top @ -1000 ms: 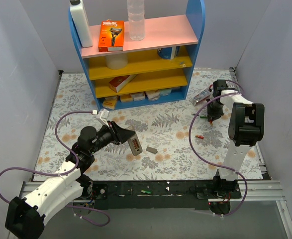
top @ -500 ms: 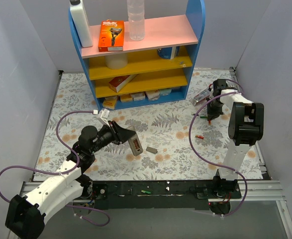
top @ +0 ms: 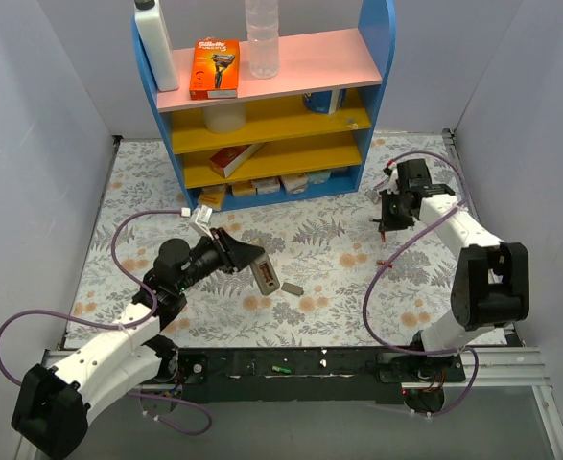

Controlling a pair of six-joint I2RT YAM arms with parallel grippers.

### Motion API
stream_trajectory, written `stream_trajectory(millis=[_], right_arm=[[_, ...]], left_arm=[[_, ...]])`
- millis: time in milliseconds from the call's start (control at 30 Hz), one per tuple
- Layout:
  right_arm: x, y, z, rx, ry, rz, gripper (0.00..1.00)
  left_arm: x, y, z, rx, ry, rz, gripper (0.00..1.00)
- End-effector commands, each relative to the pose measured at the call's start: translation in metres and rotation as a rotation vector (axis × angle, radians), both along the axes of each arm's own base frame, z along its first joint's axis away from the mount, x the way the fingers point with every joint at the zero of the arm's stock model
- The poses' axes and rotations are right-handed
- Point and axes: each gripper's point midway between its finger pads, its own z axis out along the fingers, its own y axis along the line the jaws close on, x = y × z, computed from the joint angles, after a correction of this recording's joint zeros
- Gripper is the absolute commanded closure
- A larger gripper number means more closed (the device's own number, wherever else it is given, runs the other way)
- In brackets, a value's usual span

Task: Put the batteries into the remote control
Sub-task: Pick up the battery from the center of the board, then load the battery into the remote control.

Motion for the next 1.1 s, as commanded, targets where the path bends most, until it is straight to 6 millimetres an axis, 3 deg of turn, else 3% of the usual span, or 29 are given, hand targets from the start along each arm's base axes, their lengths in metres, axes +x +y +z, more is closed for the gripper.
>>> stream_trajectory(millis=[0,167,200,267,300,367,400,433,467,533,600,767,1067], right_arm=[[0.006,0.064,0.054,0.128,-0.201,0.120,0.99],[-0.007,0.132,0.100,0.263,-0.350,0.266,0.99],[-0.012,0.157,0.120,0.315,-0.418,0.325,0.99],[-0.025,0.182,0.134,0.379,-0.463,0.386,0.99],[-0.034,0.205,0.154,0.439,-0.529,0.437,0.99],[-0.047,0.224,0.167,0.489,-0.580,0.482,0.99],[-0.063,0.239,0.179,0.525,-0.614,0.527,0.99],[-0.066,0.250,0.196,0.559,-0.690,0.550,0.99],[-0.071,0.253,0.195,0.553,-0.715,0.561,0.99],[-0.091,0.270,0.216,0.606,-0.807,0.622,0.99],[-0.107,0.278,0.221,0.618,-0.856,0.661,0.99],[-0.125,0.291,0.231,0.665,-0.934,0.703,0.99],[-0.127,0.303,0.218,0.637,-0.908,0.735,0.99]], left_arm=[[0.013,-0.003,0.036,-0.046,-0.083,0.022,1.00],[0.025,-0.003,0.040,-0.070,-0.085,0.063,1.00],[0.028,-0.002,0.037,-0.072,-0.075,0.072,1.00],[0.031,-0.002,0.040,-0.102,-0.067,0.082,1.00],[0.034,-0.003,0.038,-0.105,-0.057,0.084,1.00],[0.037,-0.004,0.043,-0.128,-0.051,0.086,1.00],[0.039,-0.005,0.044,-0.132,-0.050,0.090,1.00],[0.040,-0.005,0.047,-0.139,-0.053,0.093,1.00],[0.040,-0.005,0.047,-0.143,-0.042,0.095,1.00],[0.043,-0.005,0.049,-0.145,-0.033,0.105,1.00],[0.044,-0.004,0.047,-0.154,-0.011,0.115,1.00],[0.042,-0.003,0.049,-0.193,0.011,0.122,1.00],[0.042,0.000,0.049,-0.238,0.045,0.147,1.00]])
